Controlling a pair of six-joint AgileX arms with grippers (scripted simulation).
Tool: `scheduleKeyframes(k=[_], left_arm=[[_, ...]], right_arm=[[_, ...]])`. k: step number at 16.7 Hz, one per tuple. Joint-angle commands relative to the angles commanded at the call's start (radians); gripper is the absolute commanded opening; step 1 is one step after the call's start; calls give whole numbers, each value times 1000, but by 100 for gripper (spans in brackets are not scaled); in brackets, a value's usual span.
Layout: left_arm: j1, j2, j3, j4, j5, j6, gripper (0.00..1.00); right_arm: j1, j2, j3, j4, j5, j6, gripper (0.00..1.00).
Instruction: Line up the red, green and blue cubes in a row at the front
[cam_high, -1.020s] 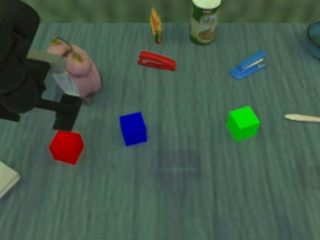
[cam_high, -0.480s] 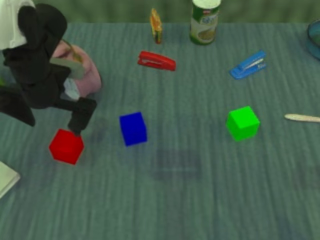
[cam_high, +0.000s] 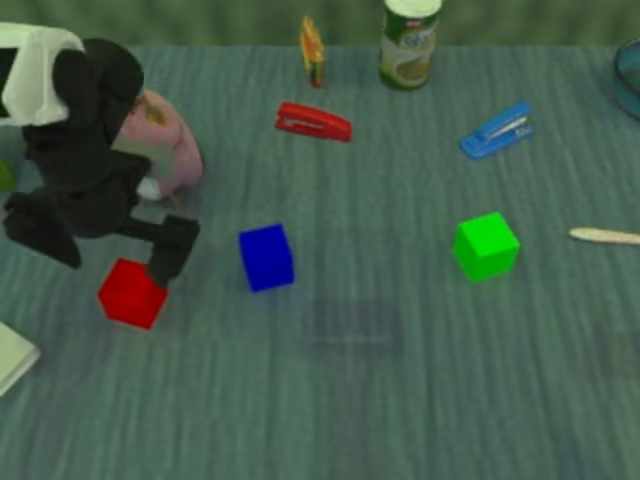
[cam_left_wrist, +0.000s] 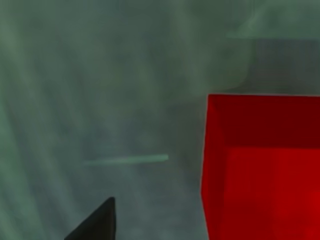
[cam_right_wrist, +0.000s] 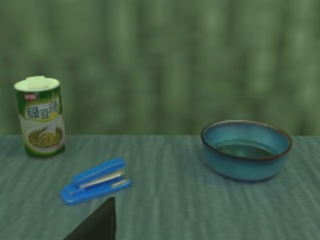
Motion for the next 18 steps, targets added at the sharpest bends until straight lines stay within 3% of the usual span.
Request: scheduleKeyframes(k=[5,10,18], left_arm=[[0,89,-99,192,1,1,100],[-1,98,-107,204,1,1,100],[-1,98,-107,204,1,1,40]], right_arm=[[0,0,0,0,0,0,100],[0,0,0,0,0,0,100],[0,0,0,0,0,0,100]])
